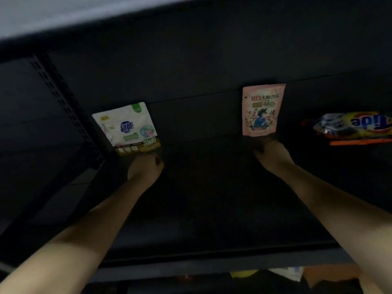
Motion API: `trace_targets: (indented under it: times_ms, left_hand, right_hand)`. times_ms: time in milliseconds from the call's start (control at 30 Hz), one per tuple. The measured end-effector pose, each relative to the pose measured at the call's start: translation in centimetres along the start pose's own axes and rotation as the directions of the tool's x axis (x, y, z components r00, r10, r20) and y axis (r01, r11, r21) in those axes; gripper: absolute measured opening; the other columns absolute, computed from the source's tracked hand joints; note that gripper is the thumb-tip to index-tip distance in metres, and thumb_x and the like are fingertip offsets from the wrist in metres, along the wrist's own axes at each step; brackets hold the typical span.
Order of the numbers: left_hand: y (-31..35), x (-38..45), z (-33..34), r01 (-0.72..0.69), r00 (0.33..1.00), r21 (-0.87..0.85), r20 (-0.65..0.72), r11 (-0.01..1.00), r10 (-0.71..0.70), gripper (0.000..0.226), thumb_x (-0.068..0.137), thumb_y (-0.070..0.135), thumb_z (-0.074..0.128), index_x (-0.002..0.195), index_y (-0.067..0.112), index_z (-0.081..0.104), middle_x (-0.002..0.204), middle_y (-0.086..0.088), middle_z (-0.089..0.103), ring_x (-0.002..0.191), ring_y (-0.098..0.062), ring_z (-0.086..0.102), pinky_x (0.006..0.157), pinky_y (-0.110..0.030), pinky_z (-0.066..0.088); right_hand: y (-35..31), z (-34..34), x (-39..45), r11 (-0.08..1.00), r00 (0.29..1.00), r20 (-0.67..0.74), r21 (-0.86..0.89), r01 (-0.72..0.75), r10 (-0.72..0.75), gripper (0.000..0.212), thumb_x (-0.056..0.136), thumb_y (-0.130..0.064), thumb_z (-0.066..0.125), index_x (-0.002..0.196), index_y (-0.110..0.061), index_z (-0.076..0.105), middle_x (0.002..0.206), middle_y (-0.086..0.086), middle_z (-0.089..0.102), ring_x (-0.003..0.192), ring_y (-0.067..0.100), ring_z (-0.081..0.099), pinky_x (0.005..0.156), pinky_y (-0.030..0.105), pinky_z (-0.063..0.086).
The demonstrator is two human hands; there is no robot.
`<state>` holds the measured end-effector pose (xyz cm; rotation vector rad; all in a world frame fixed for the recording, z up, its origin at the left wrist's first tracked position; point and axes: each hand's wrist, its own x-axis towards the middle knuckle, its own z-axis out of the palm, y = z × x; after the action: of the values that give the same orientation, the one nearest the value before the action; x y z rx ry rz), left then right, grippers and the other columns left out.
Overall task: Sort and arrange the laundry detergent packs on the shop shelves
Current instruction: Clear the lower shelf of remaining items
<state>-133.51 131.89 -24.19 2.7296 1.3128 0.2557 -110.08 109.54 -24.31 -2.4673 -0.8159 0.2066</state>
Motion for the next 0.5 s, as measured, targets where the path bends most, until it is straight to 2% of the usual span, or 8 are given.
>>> trace_targets:
  times_ms: [67,133,167,233,267,333,433,500]
  left_hand:
    - [-2.1,1.8,-0.2,0.139,0.988,-0.089,-0.062,0.986,-0.144,0.029,0.099,0.028,0.037,0.1,0.011,0.061,0.113,-0.016,0.062,0.1,-0.03,0.058,0.085,-0.037,0.048]
    - [-5.0,3.7,-0.4,0.242,0.963,-0.269,-0.05,0.932,-0.265,0.041,0.099,0.033,0.041,0.132,0.011,0.051,0.135,-0.015,0.052,0.12,-0.032,0.05,0.099,-0.038,0.042]
    - [-6.4,4.6,-0.5,0.284,0.947,-0.424,-0.017,0.86,-0.321,0.052,0.095,0.039,0.05,0.14,0.013,0.043,0.141,-0.012,0.047,0.125,-0.032,0.047,0.104,-0.037,0.04]
    - [-8.7,6.2,-0.8,0.334,0.911,-0.727,0.085,0.6,-0.404,0.088,0.072,0.051,0.075,0.143,0.014,0.039,0.142,-0.01,0.047,0.124,-0.03,0.048,0.102,-0.036,0.041]
    - [-9.5,6.9,-1.0,0.322,0.903,-0.823,0.117,0.468,-0.414,0.096,0.063,0.051,0.081,0.141,0.012,0.041,0.139,-0.008,0.05,0.122,-0.028,0.05,0.098,-0.035,0.042]
    - [-10.3,8.2,-1.4,0.269,0.903,-0.908,0.12,0.322,-0.413,0.082,0.071,0.041,0.079,0.138,0.01,0.044,0.134,-0.003,0.052,0.12,-0.023,0.049,0.095,-0.036,0.04]
    - [-10.3,9.1,-1.1,0.267,0.906,-0.902,0.114,0.34,-0.407,0.083,0.074,0.037,0.078,0.142,0.013,0.039,0.141,-0.002,0.046,0.128,-0.024,0.043,0.103,-0.042,0.036]
    - [-9.6,8.3,-0.6,0.2,0.941,-0.918,0.081,0.343,-0.33,0.071,0.078,0.033,0.075,0.139,0.016,0.044,0.137,0.001,0.049,0.126,-0.022,0.045,0.107,-0.042,0.034]
  right_hand:
    - [0.6,-0.8,2.3,0.989,0.983,-0.16,0.128,-0.071,0.091,0.034,0.095,-0.023,0.051,0.124,-0.006,0.053,0.119,0.015,0.057,0.104,0.03,0.057,0.074,0.035,0.044]
    - [1.0,-1.5,4.4,0.943,0.945,-0.226,0.288,-0.168,0.237,0.051,0.091,-0.029,0.058,0.132,-0.003,0.044,0.131,0.019,0.051,0.114,0.033,0.053,0.076,0.035,0.042]
    - [1.1,-1.7,5.3,0.895,0.928,-0.209,0.395,-0.207,0.307,0.061,0.088,-0.03,0.063,0.137,-0.002,0.038,0.136,0.019,0.046,0.119,0.034,0.05,0.08,0.035,0.042]
    - [0.9,-1.9,6.8,0.797,0.924,-0.13,0.557,-0.232,0.359,0.074,0.082,-0.025,0.072,0.14,0.0,0.032,0.139,0.019,0.043,0.123,0.035,0.047,0.087,0.037,0.043]
    - [0.8,-1.9,7.4,0.753,0.933,-0.096,0.622,-0.217,0.348,0.076,0.079,-0.021,0.075,0.139,0.0,0.034,0.137,0.019,0.045,0.122,0.034,0.048,0.09,0.038,0.044]
    - [1.1,-1.4,8.6,0.694,0.95,-0.047,0.694,-0.192,0.309,0.081,0.067,-0.021,0.083,0.134,-0.001,0.043,0.131,0.018,0.052,0.115,0.034,0.054,0.093,0.043,0.048]
    - [3.6,0.9,12.6,0.75,0.965,-0.065,0.643,-0.154,0.254,0.095,0.044,-0.038,0.088,0.127,-0.009,0.053,0.128,0.012,0.056,0.111,0.033,0.056,0.091,0.049,0.049]
    - [1.6,0.7,9.7,0.743,0.972,-0.07,0.658,-0.123,0.223,0.077,0.057,-0.032,0.086,0.124,-0.011,0.056,0.124,0.002,0.057,0.111,0.026,0.055,0.093,0.04,0.047]
